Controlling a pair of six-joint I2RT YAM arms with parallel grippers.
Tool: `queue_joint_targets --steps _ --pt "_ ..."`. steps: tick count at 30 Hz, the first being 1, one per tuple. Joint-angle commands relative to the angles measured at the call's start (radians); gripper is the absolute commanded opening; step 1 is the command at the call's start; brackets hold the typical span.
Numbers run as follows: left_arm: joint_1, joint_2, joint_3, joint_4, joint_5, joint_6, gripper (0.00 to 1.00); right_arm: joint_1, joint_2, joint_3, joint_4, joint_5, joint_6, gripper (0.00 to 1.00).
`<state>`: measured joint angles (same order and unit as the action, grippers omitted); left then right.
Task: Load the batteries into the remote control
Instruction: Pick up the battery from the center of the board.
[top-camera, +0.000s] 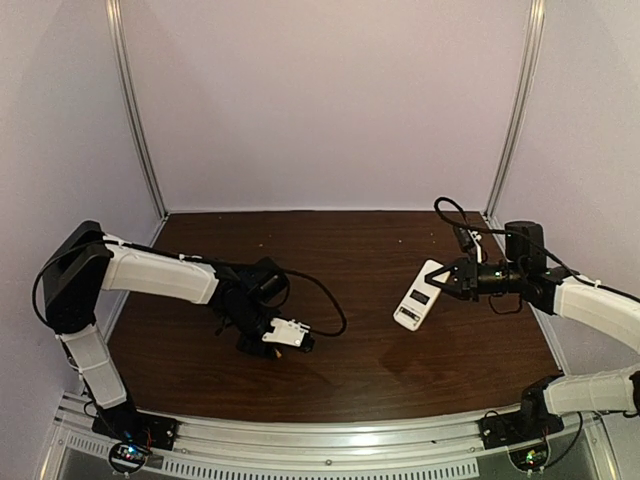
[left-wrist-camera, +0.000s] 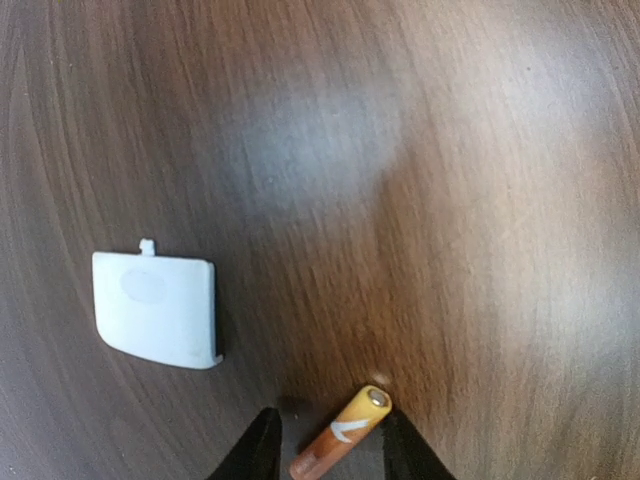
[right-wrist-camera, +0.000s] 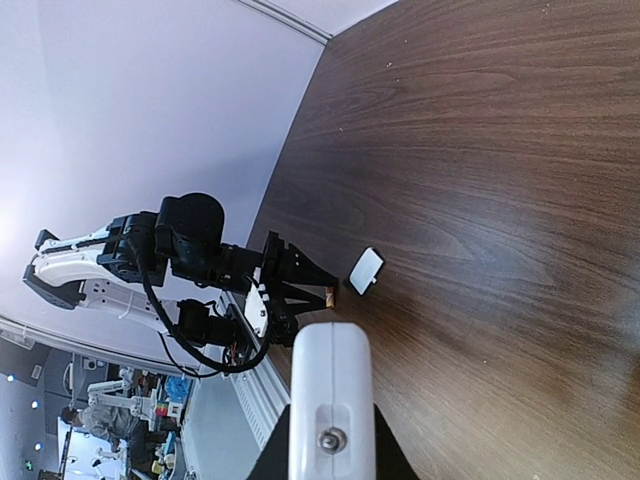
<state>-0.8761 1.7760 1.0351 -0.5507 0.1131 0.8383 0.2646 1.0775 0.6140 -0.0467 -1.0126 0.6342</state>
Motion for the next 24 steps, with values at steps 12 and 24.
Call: queue_joint_targets --steps 12,24 --pt "-0.020 0.054 0.049 -0.111 0.038 -0.119 0.03 0.021 0.032 -0.015 0.044 -0.013 0.006 0.00" --pt "-0.263 -0.139 0.278 -0.191 -0.183 -0.336 0.00 0.104 0.083 -0.123 0.343 0.011 0.218 0.00"
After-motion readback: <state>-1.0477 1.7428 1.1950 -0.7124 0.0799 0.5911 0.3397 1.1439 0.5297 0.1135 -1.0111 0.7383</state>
